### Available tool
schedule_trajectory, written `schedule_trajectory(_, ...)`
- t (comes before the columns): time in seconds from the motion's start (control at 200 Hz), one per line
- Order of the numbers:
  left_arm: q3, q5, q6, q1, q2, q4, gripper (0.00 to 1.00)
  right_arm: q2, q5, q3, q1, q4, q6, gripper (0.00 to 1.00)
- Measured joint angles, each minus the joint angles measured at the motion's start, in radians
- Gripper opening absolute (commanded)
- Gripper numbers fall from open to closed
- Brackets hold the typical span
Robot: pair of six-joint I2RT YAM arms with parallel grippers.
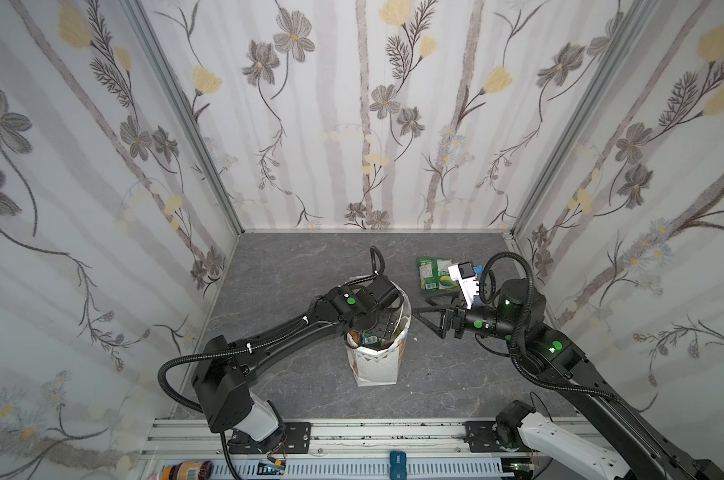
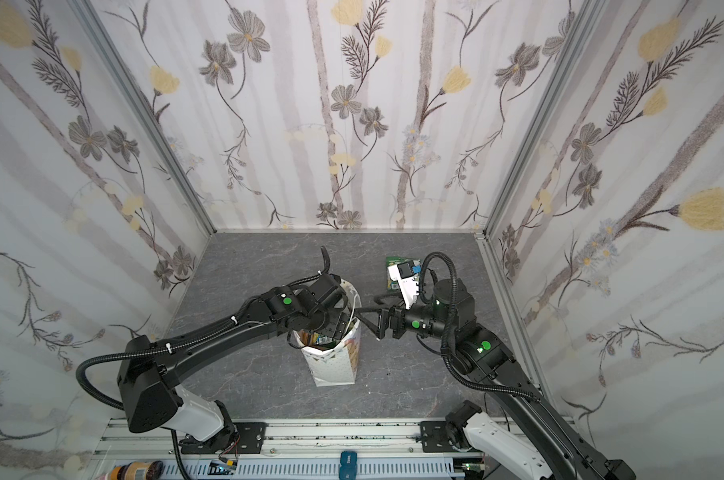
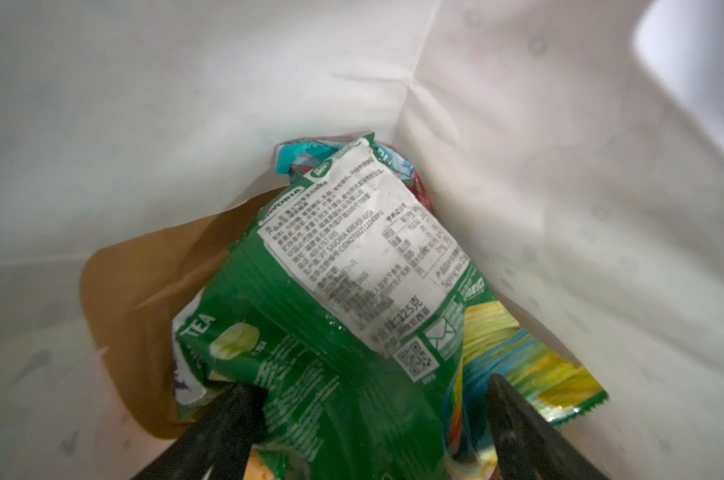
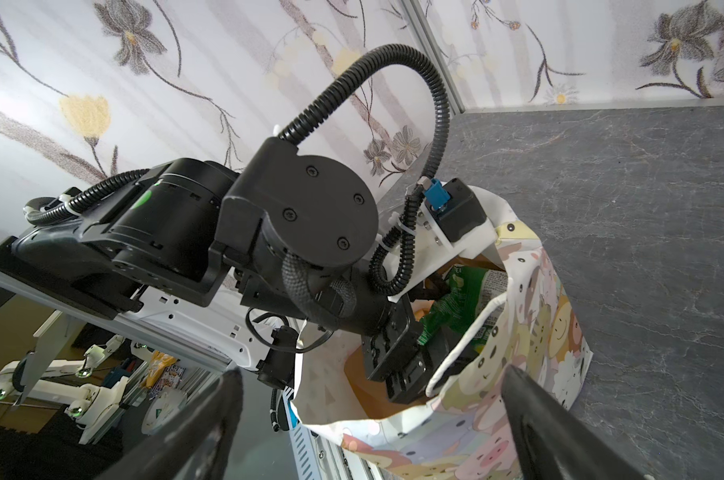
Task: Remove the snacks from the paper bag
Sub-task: 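Grasp the second green packet inside the bag with the left gripper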
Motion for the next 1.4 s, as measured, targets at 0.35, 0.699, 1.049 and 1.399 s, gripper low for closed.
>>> schedule_trajectory(0.35,-0.088,0.013,-0.026,-0.010,0.004,0.117,0.90,0.006,0.000,0.000,0.000,-0.003,-0.002,0.97)
schedule_trajectory(0.699,-0.098,-0.020,-0.035,-0.011,0.026,0.137,0.47,0.009,0.001,0.002,0.000,-0.003,-0.005,0.97)
schedule_trajectory(1.049,-0.092,-0.065,-0.040,-0.010,0.008,0.122,0.00,0.002,0.007,0.002,0.000,-0.004,-0.004,0.97)
schedule_trajectory(1.399,-0.043,-0.061,-0.039,-0.010,-0.024,0.048,0.00,-0.002,0.019,0.002,0.000,-0.004,-0.004,0.97)
